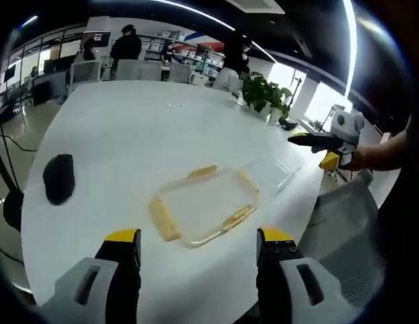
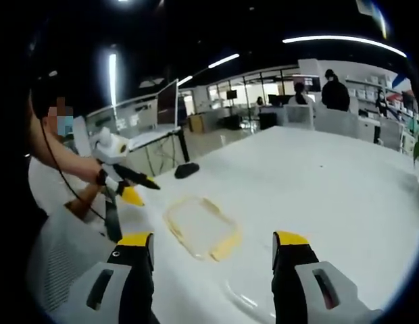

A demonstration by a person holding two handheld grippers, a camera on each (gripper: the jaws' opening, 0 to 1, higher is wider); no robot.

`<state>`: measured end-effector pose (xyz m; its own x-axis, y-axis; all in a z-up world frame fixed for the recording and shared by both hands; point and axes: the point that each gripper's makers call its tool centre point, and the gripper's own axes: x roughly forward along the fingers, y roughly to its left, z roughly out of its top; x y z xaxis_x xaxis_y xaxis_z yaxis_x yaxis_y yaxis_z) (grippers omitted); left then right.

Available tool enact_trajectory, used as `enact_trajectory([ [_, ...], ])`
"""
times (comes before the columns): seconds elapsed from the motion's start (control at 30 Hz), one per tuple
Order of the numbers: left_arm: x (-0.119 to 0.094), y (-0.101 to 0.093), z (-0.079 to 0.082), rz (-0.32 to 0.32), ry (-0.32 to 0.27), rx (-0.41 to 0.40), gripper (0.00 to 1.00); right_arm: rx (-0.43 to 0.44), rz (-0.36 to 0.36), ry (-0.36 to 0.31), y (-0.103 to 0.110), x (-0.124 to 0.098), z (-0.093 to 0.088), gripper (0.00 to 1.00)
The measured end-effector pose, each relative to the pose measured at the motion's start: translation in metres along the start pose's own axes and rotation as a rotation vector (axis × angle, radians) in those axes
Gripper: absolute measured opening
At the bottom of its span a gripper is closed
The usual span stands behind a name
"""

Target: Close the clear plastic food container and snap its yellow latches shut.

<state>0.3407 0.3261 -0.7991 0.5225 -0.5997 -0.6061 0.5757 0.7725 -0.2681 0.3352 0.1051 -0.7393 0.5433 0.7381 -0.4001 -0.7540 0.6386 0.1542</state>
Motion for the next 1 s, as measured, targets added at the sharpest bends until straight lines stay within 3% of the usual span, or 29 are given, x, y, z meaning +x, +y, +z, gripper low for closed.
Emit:
enact_trajectory([
  [1.0, 0.007, 0.02, 0.0, -0.061, 0.048, 0.04, 0.69, -0.027, 0.019, 0.056, 0.005, 0.027, -0.003, 0.71],
])
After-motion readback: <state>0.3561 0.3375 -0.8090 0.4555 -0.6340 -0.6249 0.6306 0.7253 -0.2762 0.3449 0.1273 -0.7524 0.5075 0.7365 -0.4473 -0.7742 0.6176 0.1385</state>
